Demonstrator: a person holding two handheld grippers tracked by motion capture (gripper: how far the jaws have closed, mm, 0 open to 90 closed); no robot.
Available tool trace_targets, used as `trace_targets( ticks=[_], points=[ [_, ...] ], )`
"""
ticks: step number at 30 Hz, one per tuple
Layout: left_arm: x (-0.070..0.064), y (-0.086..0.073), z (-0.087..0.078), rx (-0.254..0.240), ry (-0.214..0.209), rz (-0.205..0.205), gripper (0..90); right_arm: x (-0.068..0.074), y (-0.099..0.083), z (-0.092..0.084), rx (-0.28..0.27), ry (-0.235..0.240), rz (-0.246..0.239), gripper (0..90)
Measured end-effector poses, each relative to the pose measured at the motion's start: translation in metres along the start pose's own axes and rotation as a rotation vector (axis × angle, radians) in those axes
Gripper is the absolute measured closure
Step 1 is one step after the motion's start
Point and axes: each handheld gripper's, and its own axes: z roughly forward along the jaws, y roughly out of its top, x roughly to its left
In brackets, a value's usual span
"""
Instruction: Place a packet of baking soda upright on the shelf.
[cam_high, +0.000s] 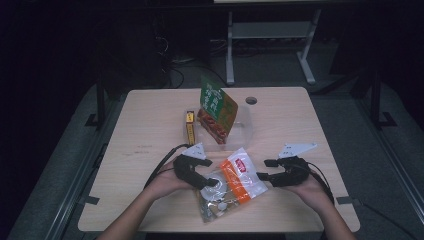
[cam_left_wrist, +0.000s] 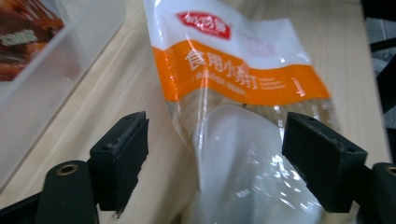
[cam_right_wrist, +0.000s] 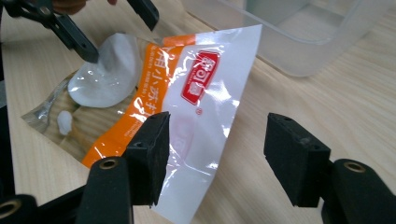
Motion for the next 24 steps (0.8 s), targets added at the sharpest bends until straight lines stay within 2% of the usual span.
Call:
trace_targets(
  ticks=[2,9,10,16,17,18,19,20,24],
  points=[
    [0.003,-0.002,0.005,0.011,-0.025,-0.013,27.5,-0.002,-0.001,0.000,-0.001,-0.004,-0.004,39.7],
    [0.005,-0.006,0.013,0.061,-0.060,-0.032,36.0,-0.004,0.000,0.001,0.001,-0.003,-0.008,39.7],
    [0.005,-0.006,0.015,0.059,-0.085,-0.046,39.1,-0.003,0.000,0.001,0.008,-0.002,-0.004,39.8],
    [0.005,-0.006,0.019,0.068,-0.124,-0.061,48.7,-0.001,0.001,0.005,0.017,0.010,-0.017,39.8],
    [0.005,-0.006,0.020,0.069,-0.142,-0.078,50.8,-0.001,0.001,0.006,0.022,0.010,-0.025,39.9],
    [0.007,-0.006,0.019,0.074,-0.156,-0.072,53.4,-0.001,0.001,0.006,0.027,0.010,-0.017,40.0],
    [0.007,-0.006,0.019,0.074,-0.156,-0.072,59.3,-0.001,0.001,0.006,0.027,0.010,-0.017,40.0],
    [0.006,-0.006,0.019,0.074,-0.163,-0.074,61.3,-0.001,0.000,0.007,0.028,0.007,-0.026,40.1],
    [0.005,-0.005,0.018,0.073,-0.151,-0.074,71.6,0.000,0.000,0.007,0.030,0.007,-0.028,40.3]
  ],
)
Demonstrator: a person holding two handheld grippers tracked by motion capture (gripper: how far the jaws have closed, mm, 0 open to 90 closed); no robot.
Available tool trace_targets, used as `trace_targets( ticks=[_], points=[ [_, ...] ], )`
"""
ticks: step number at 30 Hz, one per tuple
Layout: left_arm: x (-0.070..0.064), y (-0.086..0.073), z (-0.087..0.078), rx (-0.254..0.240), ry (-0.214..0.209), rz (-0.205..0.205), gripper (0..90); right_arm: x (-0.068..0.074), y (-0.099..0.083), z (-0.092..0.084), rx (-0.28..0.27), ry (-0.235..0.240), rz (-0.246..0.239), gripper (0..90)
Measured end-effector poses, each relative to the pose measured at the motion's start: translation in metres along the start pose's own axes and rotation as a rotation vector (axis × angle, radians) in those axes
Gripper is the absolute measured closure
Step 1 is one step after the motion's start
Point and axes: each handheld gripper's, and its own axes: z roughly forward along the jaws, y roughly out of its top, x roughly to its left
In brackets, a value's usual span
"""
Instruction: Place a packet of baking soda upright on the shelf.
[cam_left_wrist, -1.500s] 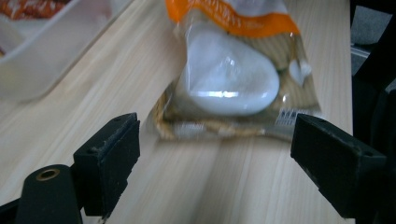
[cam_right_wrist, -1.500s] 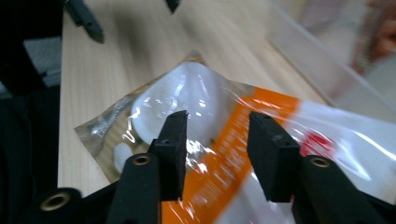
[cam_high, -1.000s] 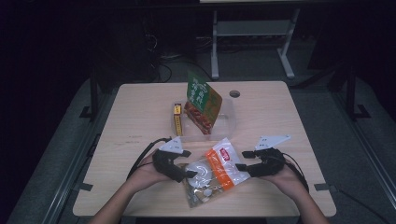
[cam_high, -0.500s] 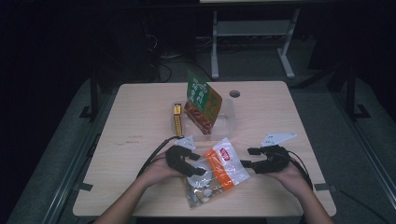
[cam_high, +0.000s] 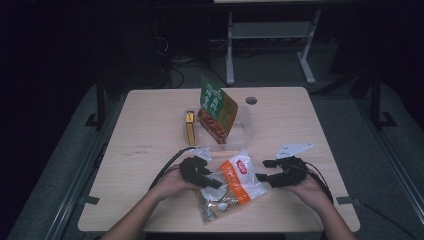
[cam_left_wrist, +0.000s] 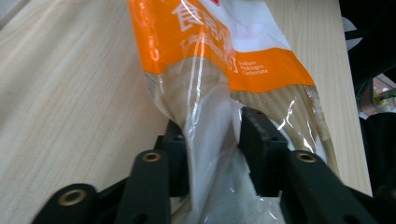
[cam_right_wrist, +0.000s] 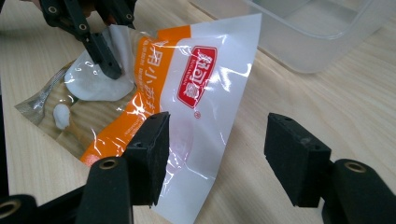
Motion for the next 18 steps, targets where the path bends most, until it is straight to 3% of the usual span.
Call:
trace_targets(
  ticks=[5,10,15,18],
  points=[
    [-0.005,0.003,-0.006,-0.017,0.001,0.041,87.8,0.000,0.000,-0.001,-0.006,0.007,-0.003,40.9],
    [-0.014,0.006,-0.013,-0.036,0.028,0.088,89.3,0.000,0.000,-0.003,-0.031,0.046,0.010,41.2],
    [-0.024,0.009,-0.034,-0.112,0.081,0.136,89.5,0.001,0.004,-0.009,-0.072,0.092,0.013,41.3],
    [-0.029,0.007,-0.048,-0.140,0.110,0.179,89.5,0.004,0.012,-0.011,-0.086,0.126,-0.013,41.8]
  ],
)
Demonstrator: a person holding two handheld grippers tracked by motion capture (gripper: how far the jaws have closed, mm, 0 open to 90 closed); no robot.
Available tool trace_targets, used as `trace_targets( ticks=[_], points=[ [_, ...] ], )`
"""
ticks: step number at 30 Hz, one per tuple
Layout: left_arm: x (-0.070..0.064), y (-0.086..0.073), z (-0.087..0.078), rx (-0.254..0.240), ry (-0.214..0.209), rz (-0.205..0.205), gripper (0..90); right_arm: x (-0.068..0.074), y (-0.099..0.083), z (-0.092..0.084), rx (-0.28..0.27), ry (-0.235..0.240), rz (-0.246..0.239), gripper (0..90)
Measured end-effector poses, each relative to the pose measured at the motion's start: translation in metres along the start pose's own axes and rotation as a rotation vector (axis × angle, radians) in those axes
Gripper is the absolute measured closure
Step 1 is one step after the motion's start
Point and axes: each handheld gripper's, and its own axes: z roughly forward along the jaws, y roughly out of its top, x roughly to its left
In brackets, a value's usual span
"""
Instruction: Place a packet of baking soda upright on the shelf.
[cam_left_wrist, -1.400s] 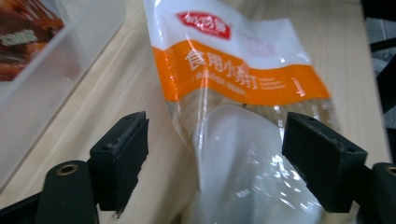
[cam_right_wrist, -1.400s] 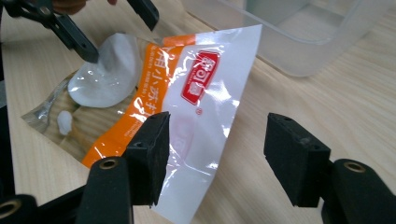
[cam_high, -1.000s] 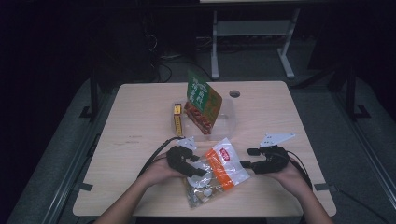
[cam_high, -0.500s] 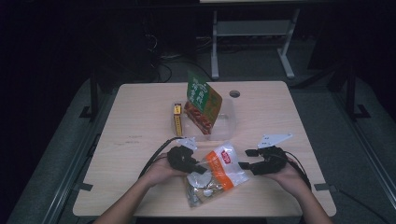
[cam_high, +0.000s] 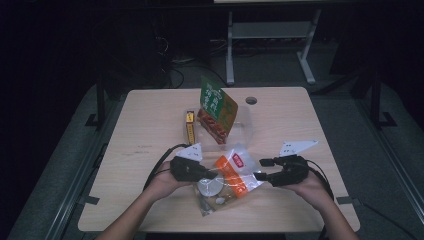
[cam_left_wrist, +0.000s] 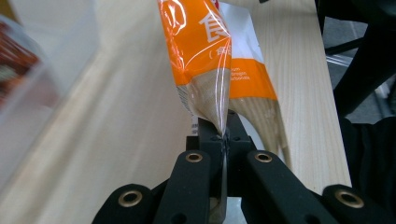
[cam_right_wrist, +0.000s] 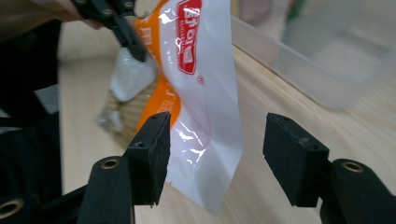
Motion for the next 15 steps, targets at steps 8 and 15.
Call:
trace_targets(
  ticks=[8,15],
  points=[
    [-0.006,-0.004,-0.028,-0.029,0.039,0.067,89.5,0.006,0.043,0.011,-0.008,0.134,-0.092,39.3],
    [-0.005,-0.004,-0.041,-0.061,0.047,0.064,89.6,0.000,0.073,0.033,0.017,0.236,-0.150,41.0]
  ],
)
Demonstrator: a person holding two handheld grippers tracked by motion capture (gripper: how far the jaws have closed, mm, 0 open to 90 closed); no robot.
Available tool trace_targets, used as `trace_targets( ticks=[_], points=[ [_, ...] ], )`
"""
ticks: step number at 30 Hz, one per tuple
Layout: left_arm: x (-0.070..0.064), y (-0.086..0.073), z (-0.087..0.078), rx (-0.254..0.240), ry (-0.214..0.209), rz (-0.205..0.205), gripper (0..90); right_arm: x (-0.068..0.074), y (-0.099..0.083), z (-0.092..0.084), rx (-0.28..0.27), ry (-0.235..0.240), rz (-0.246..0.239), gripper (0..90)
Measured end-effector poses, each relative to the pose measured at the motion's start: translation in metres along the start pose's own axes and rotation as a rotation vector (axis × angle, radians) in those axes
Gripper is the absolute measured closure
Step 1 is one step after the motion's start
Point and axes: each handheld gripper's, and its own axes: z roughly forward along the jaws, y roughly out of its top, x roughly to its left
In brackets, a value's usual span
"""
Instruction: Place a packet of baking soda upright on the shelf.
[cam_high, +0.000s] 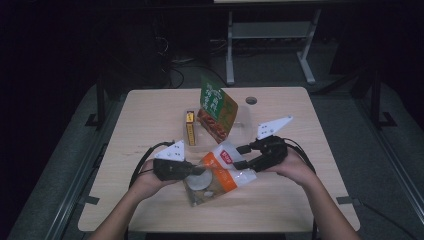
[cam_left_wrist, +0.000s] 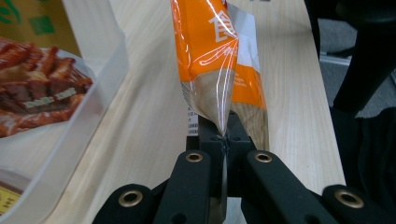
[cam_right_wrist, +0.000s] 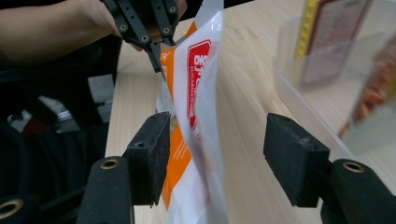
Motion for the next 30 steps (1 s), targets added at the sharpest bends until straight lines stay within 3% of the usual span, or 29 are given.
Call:
trace_targets(
  ticks=[2,5,9,15,30],
  points=[
    [0.001,0.000,-0.002,-0.005,0.007,0.003,89.6,-0.005,0.010,0.009,0.009,0.041,-0.018,43.0],
    [0.001,0.000,-0.005,-0.008,0.020,0.003,89.6,-0.005,0.013,0.013,0.017,0.039,-0.037,45.5],
    [0.001,0.001,-0.007,-0.012,0.025,0.003,89.5,-0.005,0.008,0.013,0.010,0.036,-0.027,55.5],
    [0.000,0.002,-0.008,-0.018,0.033,0.010,89.5,-0.006,0.002,0.011,0.005,0.043,-0.015,61.5],
    [0.000,0.002,-0.006,-0.018,0.030,0.007,89.5,0.000,0.006,0.019,0.001,0.087,-0.067,86.8]
  ],
)
